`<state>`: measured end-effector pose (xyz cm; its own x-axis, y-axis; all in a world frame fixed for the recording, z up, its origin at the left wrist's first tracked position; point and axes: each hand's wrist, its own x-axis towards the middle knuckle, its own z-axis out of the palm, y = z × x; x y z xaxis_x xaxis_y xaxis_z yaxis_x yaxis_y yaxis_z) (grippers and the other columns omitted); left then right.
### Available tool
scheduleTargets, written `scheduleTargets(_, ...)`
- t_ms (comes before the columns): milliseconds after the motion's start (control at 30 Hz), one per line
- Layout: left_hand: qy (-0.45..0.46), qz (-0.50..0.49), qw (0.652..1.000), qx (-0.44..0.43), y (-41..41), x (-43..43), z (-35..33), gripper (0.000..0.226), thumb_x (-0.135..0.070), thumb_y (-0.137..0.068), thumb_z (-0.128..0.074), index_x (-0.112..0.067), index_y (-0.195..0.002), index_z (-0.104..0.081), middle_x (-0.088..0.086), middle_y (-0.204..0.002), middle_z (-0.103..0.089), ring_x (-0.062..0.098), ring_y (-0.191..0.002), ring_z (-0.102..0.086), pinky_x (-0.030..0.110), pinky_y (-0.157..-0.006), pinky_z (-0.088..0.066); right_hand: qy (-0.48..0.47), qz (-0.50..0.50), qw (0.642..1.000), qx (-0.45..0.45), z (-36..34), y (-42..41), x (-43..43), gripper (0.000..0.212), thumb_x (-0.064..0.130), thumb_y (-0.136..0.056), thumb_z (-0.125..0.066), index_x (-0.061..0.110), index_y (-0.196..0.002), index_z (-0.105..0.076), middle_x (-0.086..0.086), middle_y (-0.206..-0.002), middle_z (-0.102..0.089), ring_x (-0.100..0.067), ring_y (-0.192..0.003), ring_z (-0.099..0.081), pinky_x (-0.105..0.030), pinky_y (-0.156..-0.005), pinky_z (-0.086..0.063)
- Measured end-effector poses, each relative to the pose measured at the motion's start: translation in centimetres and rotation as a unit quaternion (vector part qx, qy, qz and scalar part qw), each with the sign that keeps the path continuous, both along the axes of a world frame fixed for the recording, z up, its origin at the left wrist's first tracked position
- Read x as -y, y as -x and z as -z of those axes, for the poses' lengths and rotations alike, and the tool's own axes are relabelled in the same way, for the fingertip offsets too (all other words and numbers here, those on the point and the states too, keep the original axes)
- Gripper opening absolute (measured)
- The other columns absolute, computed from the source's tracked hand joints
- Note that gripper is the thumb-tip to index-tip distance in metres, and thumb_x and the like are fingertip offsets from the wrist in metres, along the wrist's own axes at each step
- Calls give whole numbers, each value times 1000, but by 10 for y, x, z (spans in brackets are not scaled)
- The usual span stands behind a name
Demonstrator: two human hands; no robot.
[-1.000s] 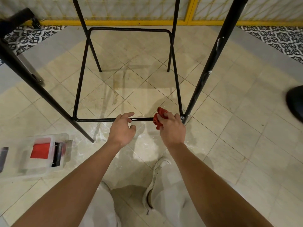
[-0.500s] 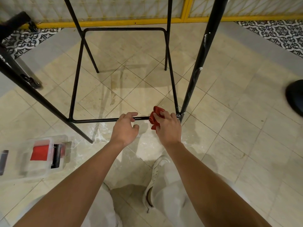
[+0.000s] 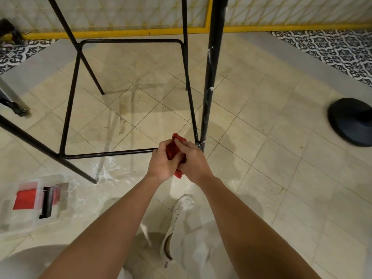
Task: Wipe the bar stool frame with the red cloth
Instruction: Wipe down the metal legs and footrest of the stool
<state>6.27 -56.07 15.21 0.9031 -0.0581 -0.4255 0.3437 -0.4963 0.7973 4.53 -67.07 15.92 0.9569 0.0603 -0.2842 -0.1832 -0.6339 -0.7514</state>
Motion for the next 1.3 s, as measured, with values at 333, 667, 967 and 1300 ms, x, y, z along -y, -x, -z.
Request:
scheduleTargets(333,-120,-40,991,52,-1,11,3,38,-14,-90,-57,-22,-126,-50,13,-112,-57,25,-92,-60,32,-83,-50,-8,83,995,-48,-13,0,24,55,-7,-78,-49,25,-121,-62,-1,-127,-57,-15,-100,-60,-17,-80,-46)
scheduleTargets(667,-247,31,962,109,0,37,0,36,-29,-96,-48,-14,-129,-53,17,-106,-57,31,-101,-53,36,-83,-44,52,281,948,-143,-19,-5,51,44,4,-80,-48,23,-116,-65,-1,-114,-64,-17,-85,-55,-29,-73,-51)
scheduleTargets(967,-238,83,964,90,-12,34,-6,38,-24,-97,-46,-18,-134,-49,16,-110,-52,25,-79,-52,29,-71,-42,-12,298,947,-123,-19,-10,56,53,3,-86,-51,18,-136,-46,-7,-134,-51,-20,-113,-53,-24,-78,-44)
scheduleTargets(1300,-173,99,973,114,-5,47,-7,38,-25,-94,-52,-16,-132,-50,14,-110,-50,29,-87,-58,27,-77,-44,-38,270,951,-149,-12,-12,51,55,14,-87,-55,21,-140,-40,-5,-137,-48,-21,-121,-50,-30,-97,-45)
